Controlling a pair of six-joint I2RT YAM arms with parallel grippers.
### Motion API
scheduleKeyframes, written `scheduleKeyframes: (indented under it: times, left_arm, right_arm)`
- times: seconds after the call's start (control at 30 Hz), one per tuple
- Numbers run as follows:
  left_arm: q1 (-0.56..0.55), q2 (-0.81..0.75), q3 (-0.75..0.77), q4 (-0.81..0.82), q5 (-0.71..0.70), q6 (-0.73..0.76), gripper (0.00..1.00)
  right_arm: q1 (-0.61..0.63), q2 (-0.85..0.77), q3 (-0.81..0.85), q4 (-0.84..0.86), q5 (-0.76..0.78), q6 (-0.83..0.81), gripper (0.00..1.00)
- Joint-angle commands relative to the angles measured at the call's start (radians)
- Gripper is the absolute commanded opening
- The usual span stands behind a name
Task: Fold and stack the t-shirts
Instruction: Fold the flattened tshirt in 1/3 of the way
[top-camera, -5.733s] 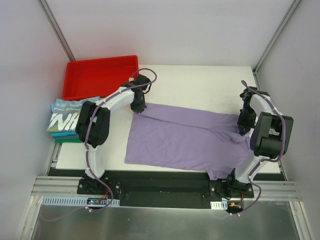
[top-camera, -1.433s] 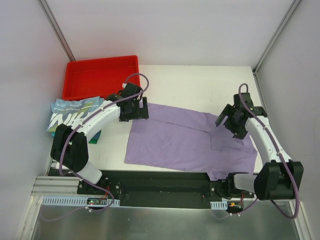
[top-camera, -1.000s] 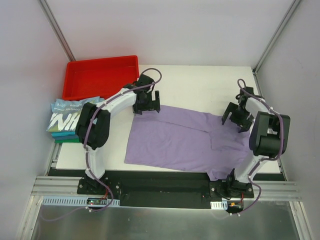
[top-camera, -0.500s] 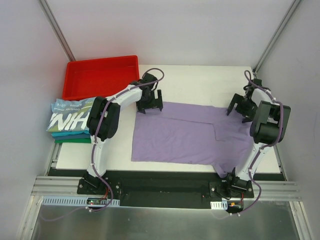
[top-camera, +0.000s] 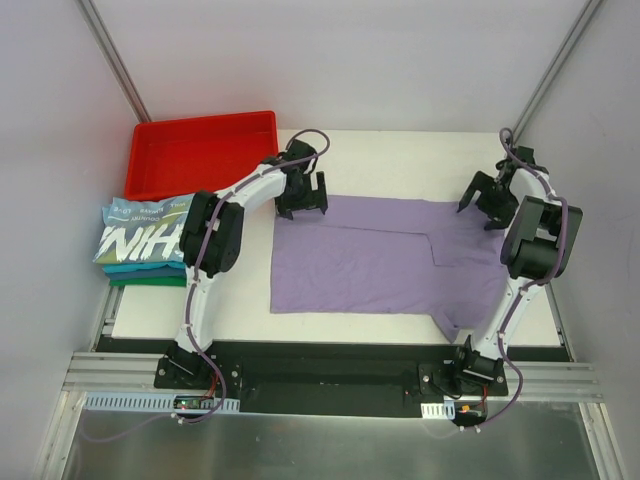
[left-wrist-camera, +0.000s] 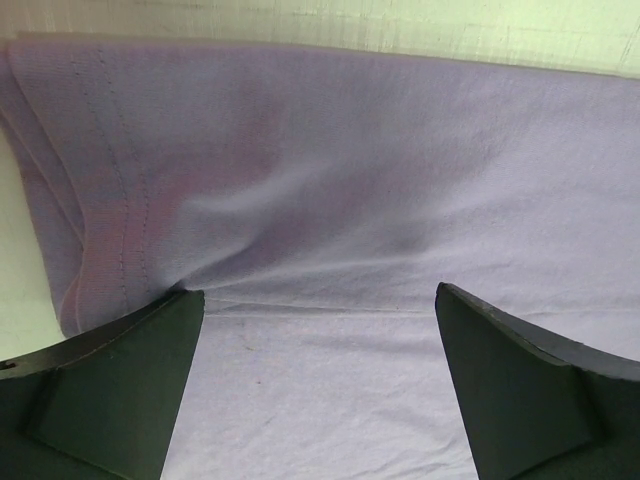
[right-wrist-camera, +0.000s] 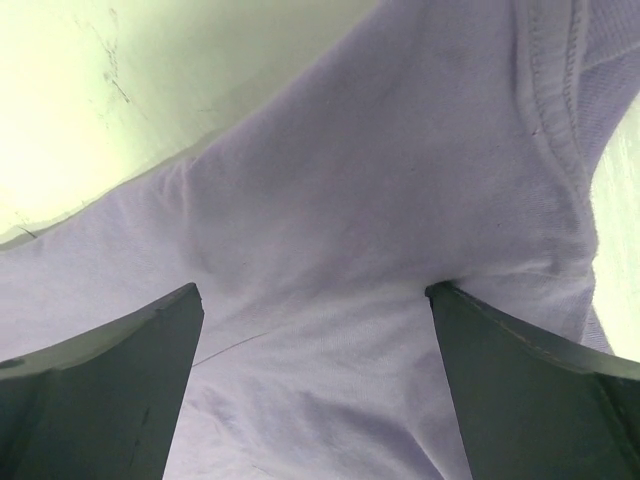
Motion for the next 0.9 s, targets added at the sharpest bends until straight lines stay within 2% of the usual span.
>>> scheduleKeyframes:
  times: [0.0, 0.1, 0.23, 0.33, 0.47, 0.53, 0.7, 0.77, 0.87]
  left_arm:
    - [0.012, -0.001, 0.053, -0.027, -0.02, 0.046, 0.99]
    - [-0.003, -0.052, 0.045, -0.027, -0.007, 0.052, 0.99]
    - [-0.047, -0.15, -0.01, -0.027, 0.008, 0.07, 0.99]
    - [-0.072, -0.259, -0.094, -0.024, 0.053, 0.06, 0.99]
    - [-0.113, -0.409, -0.226, -0.023, 0.017, 0.044, 0.99]
    - [-0.135, -0.496, -0.303, -0.02, 0.004, 0.024, 0.99]
    - [-0.164, -0.711, -0.571, -0.021, -0.059, -0.069, 0.99]
    - [-0.164, -0.811, -0.684, -0.021, -0.067, -0.12, 0.99]
    - [-0.167, -0.935, -0.858, -0.023, -0.059, -0.181, 0.99]
  right_arm:
    - [-0.009, -0.044, 0.064, 0.001, 0.014, -0.014, 0.97]
    - [-0.009, -0.125, 0.057, -0.043, 0.043, -0.028, 0.96]
    - [-0.009, -0.309, -0.04, -0.079, 0.18, -0.002, 0.96]
    - [-0.009, -0.47, -0.168, -0.125, 0.3, 0.053, 0.96]
    - [-0.01, -0.727, -0.389, -0.116, 0.376, 0.165, 0.96]
    - [-0.015, -0.852, -0.501, -0.119, 0.371, 0.235, 0.96]
    - [-0.049, -1.128, -0.745, -0.128, 0.192, 0.331, 0.96]
    - [-0.064, -1.226, -0.839, -0.134, 0.103, 0.348, 0.96]
    - [-0.072, -1.317, -0.926, -0.195, 0.058, 0.371, 0.96]
